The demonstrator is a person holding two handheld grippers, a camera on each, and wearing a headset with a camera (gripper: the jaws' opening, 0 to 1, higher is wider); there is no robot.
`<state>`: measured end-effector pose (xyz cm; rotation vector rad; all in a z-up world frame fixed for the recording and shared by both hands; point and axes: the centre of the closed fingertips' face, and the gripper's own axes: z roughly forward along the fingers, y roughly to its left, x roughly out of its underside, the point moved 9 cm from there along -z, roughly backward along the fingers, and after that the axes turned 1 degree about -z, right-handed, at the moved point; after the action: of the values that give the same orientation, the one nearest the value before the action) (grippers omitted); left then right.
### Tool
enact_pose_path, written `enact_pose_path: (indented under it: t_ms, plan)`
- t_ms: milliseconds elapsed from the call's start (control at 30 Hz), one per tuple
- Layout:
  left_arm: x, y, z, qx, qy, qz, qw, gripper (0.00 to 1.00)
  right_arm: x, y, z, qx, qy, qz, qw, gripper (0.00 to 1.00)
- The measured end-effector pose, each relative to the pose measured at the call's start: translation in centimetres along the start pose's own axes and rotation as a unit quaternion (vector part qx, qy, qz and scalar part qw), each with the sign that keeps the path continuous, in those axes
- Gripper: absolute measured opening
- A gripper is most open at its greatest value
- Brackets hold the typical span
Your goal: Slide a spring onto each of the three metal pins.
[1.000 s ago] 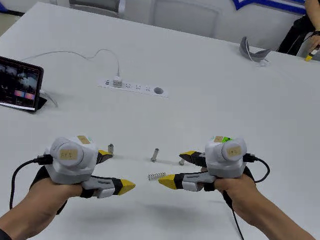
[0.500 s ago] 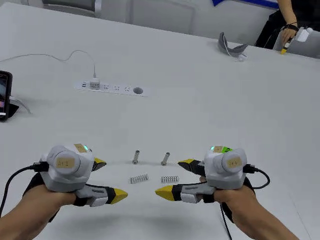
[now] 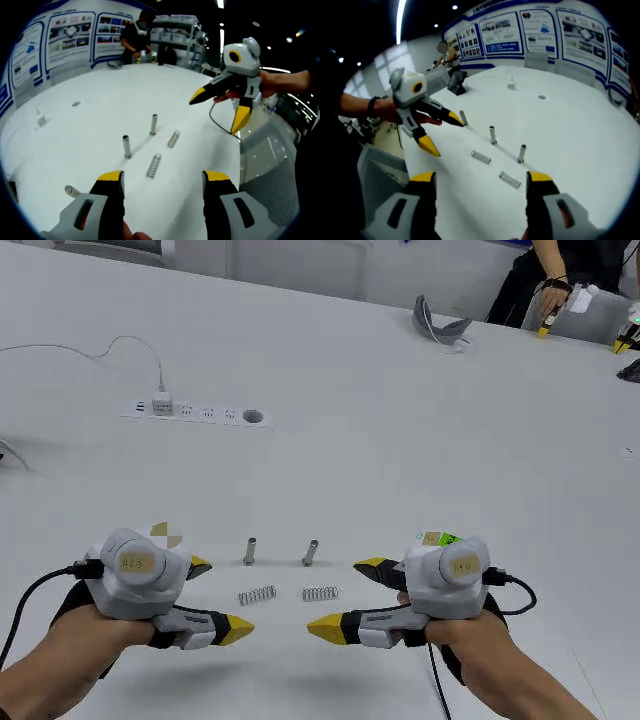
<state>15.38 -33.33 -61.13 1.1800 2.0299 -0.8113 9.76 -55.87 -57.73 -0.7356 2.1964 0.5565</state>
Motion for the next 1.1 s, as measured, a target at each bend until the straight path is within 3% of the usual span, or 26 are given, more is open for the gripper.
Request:
enact_pose_path:
  t_ms: [500,1100]
  plan:
    - [0.7,0.7,2.5,-0.004,0.033,0.022,0.9992,0.57,1.2,0.8,-1.0,-0.006,0.02,-0.01,0.9997,0.77]
    - [1.8,1.2,5.5,-0.005,0.04,-0.004,0.9992,0.44,2.3,1.3,-2.4,0.001,0.025,-0.001,0.9997,0.77]
